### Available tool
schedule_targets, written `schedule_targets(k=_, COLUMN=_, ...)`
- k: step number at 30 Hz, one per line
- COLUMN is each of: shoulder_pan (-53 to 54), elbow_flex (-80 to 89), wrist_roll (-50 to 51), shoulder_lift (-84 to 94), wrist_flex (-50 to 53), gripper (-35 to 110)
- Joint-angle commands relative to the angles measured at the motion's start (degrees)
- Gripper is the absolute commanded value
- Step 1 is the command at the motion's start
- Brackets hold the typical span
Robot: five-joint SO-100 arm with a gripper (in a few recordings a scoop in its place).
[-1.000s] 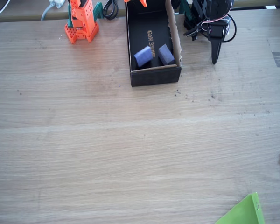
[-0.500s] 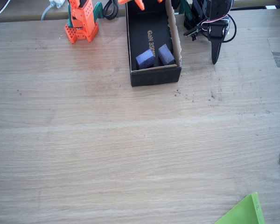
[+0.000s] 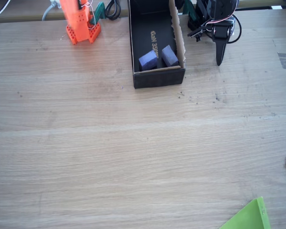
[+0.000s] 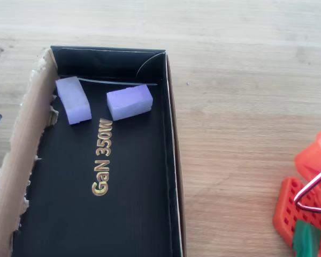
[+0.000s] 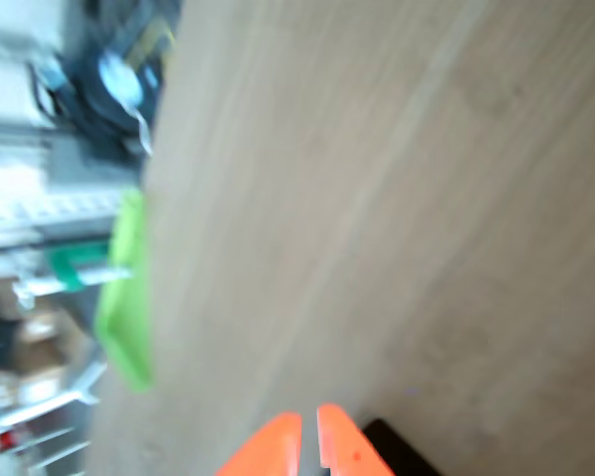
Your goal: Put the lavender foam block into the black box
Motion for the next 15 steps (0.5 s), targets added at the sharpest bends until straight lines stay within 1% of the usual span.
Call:
schedule_targets(k=1, shoulder_pan=2.2, elbow_flex=10.0, wrist_roll=-0.2, shoulder_lift=7.8, wrist_flex=-11.5, gripper=0)
schedule_targets(k=3, shoulder_pan=3.8, elbow_flex=15.9, wrist_roll=1.8, shoulder_lift=10.2, wrist_flex=-16.6, gripper=0)
schedule_targets(k=6, shoulder_pan=5.3, elbow_flex=26.5, wrist_roll=-1.0, shoulder_lift=17.5, wrist_flex=-24.4, gripper=0)
schedule_targets(k=12, shoulder_pan=8.0, elbow_flex=51.4, wrist_roll=-2.1, shoulder_lift=41.1, wrist_flex=-25.3, gripper=0)
schedule_targets(k=15, shoulder_pan=7.5, elbow_flex=57.3, wrist_roll=-3.3, shoulder_lift=42.4, wrist_flex=-27.6, gripper=0)
